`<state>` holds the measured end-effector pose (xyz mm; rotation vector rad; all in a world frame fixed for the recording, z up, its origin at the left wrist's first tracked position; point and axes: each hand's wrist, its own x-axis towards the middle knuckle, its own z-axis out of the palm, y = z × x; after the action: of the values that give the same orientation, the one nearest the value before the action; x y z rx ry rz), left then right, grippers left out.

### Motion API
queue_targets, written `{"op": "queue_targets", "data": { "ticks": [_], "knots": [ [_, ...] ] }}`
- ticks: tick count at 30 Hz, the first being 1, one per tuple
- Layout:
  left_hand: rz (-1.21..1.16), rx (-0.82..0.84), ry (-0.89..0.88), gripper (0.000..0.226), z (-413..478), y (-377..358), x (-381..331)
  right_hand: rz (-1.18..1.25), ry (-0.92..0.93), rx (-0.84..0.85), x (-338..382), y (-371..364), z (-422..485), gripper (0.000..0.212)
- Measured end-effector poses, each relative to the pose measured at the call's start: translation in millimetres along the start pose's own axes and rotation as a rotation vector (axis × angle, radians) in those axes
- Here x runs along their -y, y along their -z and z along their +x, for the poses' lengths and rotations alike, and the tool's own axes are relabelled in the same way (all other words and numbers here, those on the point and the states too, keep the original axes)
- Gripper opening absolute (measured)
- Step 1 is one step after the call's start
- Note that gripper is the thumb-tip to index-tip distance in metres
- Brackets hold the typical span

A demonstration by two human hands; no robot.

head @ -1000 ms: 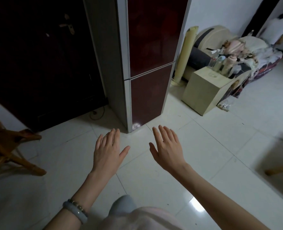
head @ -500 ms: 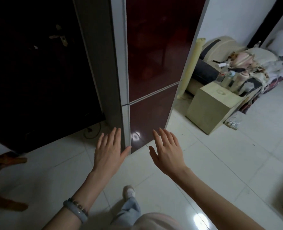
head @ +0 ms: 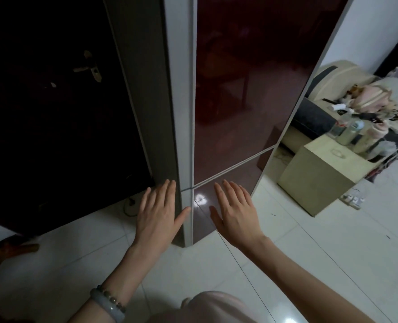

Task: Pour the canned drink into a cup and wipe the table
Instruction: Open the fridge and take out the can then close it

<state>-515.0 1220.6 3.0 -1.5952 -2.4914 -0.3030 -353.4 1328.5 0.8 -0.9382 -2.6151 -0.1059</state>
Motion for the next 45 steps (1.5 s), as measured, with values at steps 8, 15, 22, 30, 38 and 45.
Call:
{"op": "queue_targets", "data": {
  "ticks": [8,15,22,30,38,45],
  "knots": [
    [0.012,-0.047,-0.008,0.079,44,6,-4,-0.032,0.045,0.012,-22,-7,50,0.059],
    [0.041,-0.179,0.036,0.076,94,35,0,-0.033,0.181,-0.166,-38,22,123,0.058],
    [0.001,-0.307,0.092,0.075,150,64,7,-0.176,0.516,-0.424,-34,67,206,0.058],
    [-0.096,-0.396,0.079,0.056,182,66,4,-0.432,0.697,-0.452,-51,66,243,0.069],
    [-0.427,-0.318,0.152,0.034,187,79,-6,-0.462,0.688,-0.365,-55,66,246,0.079],
    [-0.454,-0.259,0.184,0.036,176,93,-14,-0.233,0.546,-0.296,-52,65,219,0.069]
  ]
}}
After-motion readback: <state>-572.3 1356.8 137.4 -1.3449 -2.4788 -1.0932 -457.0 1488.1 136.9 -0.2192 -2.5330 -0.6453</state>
